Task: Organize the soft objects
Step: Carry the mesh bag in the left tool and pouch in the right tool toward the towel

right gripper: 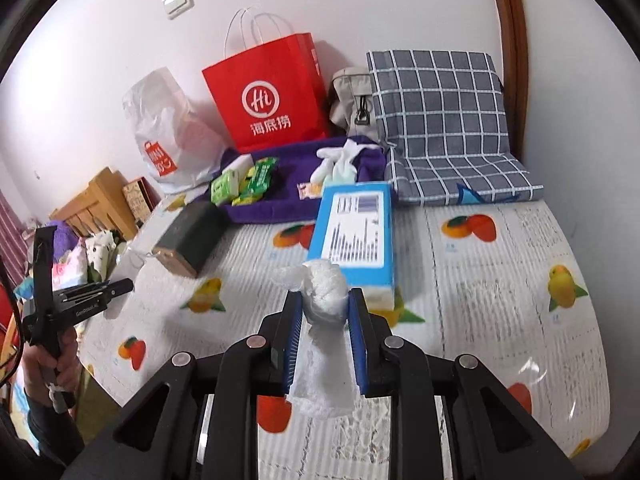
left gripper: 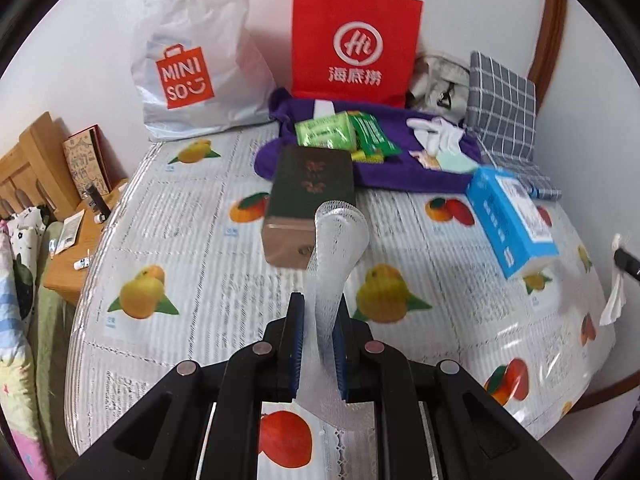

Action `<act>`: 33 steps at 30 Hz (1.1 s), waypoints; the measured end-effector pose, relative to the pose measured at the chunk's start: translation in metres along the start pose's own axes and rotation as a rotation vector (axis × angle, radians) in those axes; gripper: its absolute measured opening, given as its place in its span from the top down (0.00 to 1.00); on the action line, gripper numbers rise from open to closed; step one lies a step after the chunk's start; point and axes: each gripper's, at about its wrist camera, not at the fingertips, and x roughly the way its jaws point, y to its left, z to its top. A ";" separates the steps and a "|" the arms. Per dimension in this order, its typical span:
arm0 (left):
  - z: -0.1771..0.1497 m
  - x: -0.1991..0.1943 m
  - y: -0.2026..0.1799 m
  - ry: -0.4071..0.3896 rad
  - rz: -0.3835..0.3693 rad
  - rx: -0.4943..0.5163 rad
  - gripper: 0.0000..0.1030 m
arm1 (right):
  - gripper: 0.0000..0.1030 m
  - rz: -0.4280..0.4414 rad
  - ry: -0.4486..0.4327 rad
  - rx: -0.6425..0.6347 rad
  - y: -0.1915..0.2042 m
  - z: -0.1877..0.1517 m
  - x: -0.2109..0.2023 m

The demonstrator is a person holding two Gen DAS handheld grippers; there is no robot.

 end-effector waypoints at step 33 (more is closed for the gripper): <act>0.097 0.015 0.012 -0.071 -0.027 -0.092 0.87 | 0.78 0.066 -0.014 -0.013 0.001 0.114 0.076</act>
